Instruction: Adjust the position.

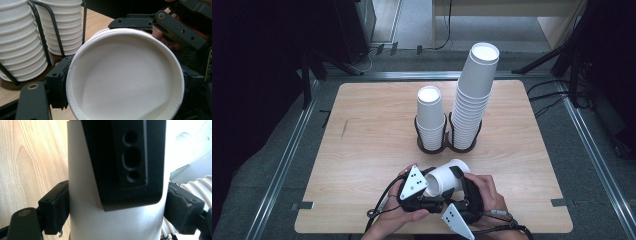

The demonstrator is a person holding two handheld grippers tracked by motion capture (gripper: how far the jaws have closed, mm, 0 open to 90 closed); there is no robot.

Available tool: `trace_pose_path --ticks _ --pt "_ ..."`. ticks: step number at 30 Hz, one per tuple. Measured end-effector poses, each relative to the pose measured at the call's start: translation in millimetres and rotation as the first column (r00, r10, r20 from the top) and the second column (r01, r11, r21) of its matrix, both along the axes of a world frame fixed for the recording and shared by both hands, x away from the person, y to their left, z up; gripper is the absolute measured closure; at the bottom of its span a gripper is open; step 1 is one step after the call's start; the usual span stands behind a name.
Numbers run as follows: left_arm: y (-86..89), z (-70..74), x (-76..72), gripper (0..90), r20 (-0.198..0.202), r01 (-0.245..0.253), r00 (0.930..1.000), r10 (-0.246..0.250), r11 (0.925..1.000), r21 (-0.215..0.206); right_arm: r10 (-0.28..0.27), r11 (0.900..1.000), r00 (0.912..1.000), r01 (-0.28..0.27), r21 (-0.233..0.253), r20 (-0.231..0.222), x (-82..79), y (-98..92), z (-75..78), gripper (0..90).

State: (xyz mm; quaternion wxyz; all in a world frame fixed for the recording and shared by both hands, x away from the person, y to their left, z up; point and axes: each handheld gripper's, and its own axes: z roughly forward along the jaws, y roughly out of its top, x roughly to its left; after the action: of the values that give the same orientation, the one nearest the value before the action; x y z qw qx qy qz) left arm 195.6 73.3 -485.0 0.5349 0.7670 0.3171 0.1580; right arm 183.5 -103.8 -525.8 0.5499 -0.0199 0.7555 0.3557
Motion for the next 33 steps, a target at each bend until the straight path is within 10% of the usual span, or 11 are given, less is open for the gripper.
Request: trace_pose_path --ticks 22,33 --pt "15.7 -2.7 11.5 20.9 -0.055 -0.056 0.9971 0.052 0.9967 -0.059 -0.027 0.999 0.9904 0.033 0.040 -0.135 0.9 1.1 0.8 0.0" --pt "25.3 -1.3 11.5 21.1 0.031 -0.119 0.9919 0.123 0.9868 -0.110 -0.026 0.987 0.9838 0.053 0.153 -0.177 4.2 -11.6 17.0 0.0"
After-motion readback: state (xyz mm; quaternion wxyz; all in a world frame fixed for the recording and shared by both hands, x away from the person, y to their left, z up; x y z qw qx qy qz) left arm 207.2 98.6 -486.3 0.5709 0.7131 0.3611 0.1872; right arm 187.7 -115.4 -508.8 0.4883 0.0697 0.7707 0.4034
